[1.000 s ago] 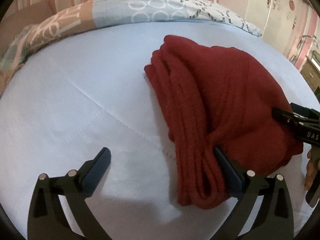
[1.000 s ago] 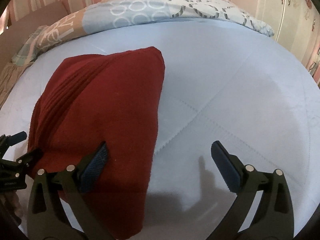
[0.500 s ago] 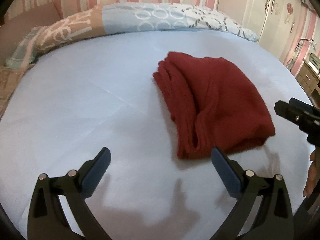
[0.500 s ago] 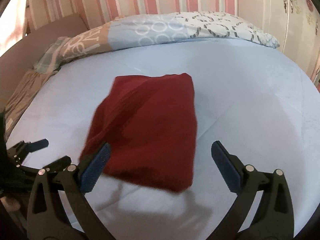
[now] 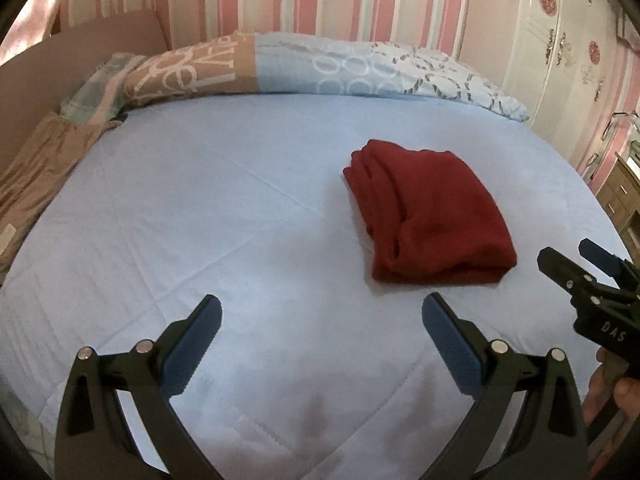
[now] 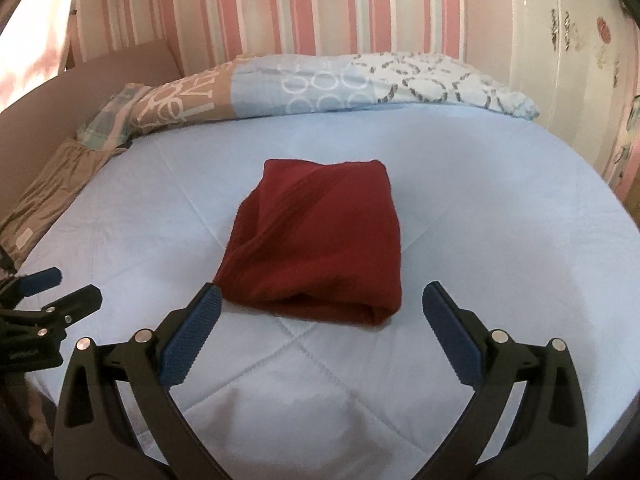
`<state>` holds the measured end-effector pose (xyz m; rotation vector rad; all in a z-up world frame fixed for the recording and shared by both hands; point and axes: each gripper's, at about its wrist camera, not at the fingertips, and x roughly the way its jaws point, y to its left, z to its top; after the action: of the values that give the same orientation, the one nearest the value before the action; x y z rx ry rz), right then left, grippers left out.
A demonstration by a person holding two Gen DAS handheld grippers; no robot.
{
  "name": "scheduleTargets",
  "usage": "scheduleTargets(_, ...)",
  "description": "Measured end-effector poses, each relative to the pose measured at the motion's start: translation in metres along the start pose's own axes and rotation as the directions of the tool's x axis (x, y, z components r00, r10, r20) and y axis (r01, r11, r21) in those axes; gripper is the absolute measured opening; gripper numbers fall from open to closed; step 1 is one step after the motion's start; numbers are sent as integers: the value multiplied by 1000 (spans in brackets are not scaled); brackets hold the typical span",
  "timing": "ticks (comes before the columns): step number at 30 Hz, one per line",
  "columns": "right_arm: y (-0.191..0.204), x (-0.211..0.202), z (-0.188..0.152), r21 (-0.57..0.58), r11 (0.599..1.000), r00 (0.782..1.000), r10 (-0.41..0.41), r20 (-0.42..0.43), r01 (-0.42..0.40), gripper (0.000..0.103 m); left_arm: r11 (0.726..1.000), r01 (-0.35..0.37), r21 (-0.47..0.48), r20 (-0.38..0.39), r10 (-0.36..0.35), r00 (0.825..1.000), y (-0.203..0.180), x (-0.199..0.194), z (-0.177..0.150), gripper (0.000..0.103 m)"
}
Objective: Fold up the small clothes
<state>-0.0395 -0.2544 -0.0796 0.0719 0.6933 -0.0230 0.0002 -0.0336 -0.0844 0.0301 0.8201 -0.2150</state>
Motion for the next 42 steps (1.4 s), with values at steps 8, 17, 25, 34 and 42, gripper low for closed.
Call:
scheduleTargets(8,16,-44,-17,-27,998,994,-59,95,61,100,1000,-22,6,46,21,999,-5,-30,-17,101)
scheduleTargets(17,22,-71,-25,-4,997,991,-75,114,76,100,993,-118,30,73,116,991,-14,-51,-28,101)
scheduleTargets(25,30,-91,-26,-17,995,984,-92,152,96,100,995,-93,22,105,90,990,-15,-76,-32,101)
scheduleTargets(34,35,-105,-30,-28,995,979,-90,184,97,100,995,-95,-16,188,97,977,-9,-100,-32,101)
scheduleTargets(42,33,-107,-30,-15,995,979,-92,184,96,100,998,-50,-33,183,56,982,-7,-106,-32,101)
